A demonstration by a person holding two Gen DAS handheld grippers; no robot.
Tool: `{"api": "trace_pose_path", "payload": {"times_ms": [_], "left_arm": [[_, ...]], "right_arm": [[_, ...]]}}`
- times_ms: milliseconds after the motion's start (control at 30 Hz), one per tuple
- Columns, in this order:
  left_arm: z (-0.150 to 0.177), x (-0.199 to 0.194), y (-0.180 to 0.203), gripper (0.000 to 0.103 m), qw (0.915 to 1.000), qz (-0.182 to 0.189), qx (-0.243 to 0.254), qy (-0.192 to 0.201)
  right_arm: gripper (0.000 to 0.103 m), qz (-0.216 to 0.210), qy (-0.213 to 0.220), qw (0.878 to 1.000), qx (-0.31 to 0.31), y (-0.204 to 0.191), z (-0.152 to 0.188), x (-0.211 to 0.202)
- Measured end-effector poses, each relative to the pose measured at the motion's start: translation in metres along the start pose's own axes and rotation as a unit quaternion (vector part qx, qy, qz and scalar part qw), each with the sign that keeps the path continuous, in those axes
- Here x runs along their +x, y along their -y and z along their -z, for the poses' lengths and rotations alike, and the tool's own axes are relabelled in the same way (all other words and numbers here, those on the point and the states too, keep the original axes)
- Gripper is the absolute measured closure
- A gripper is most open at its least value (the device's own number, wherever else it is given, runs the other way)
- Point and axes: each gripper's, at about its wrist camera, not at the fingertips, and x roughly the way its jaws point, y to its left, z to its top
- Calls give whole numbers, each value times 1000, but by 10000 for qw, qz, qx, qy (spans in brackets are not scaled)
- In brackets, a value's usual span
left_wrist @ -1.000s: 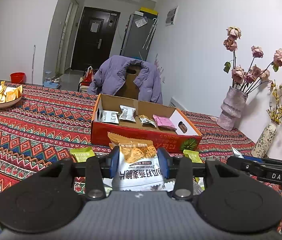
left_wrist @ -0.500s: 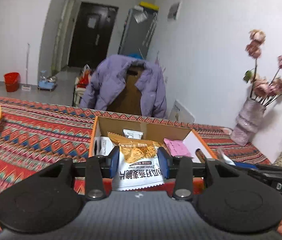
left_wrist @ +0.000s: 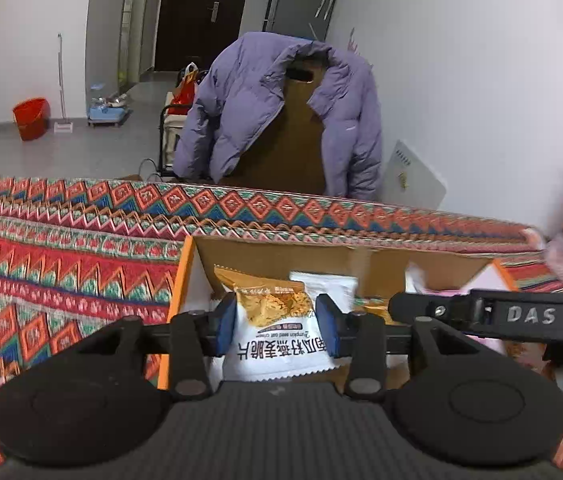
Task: Organize snacks
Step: 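Carry the cracker packet in the left tool into the box while the right tool carries the white packet, then open the left tool to release the cracker packet while the right tool releases the white packet, then lift both tools out of the box and move back toward the snack pile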
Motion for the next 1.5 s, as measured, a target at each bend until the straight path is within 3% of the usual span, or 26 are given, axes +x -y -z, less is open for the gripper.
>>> {"api": "trace_pose_path", "payload": {"times_ms": [167, 367, 500, 633, 767, 967, 1100, 1233, 1500], "left_arm": [[-5, 11, -2, 49, 9997, -84, 231, 26], [-5, -5, -2, 44, 9992, -75, 375, 98], [-5, -30, 2, 38, 9983, -33, 552, 199], [3, -68, 2, 34, 9971, 44, 682, 325], [19, -109, 3, 30, 9956, 84, 794, 487], [62, -177, 10, 22, 9921, 168, 961, 783], [102, -222, 17, 16, 9890, 383, 1020, 1001], [145, -266, 24, 13, 9849, 538, 964, 1330], [231, -328, 22, 8, 9831, 218, 555, 1733]], "right_arm": [[44, 123, 33, 9999, 73, 9, -4, 14], [38, 293, 33, 9987, -420, 5, -1, -10], [31, 436, 65, 9964, -731, 3, 1, -39], [29, 748, 155, 9855, -1517, -8, 17, -77], [23, 881, 320, 9777, -1878, -14, 35, -121], [22, 958, 691, 9671, -2252, -22, 73, -186], [16, 1019, 999, 9543, -2626, -27, 113, -229], [16, 943, 1227, 9493, -2735, -25, 155, -268], [14, 763, 1576, 9420, -2863, -21, 248, -323]]}}
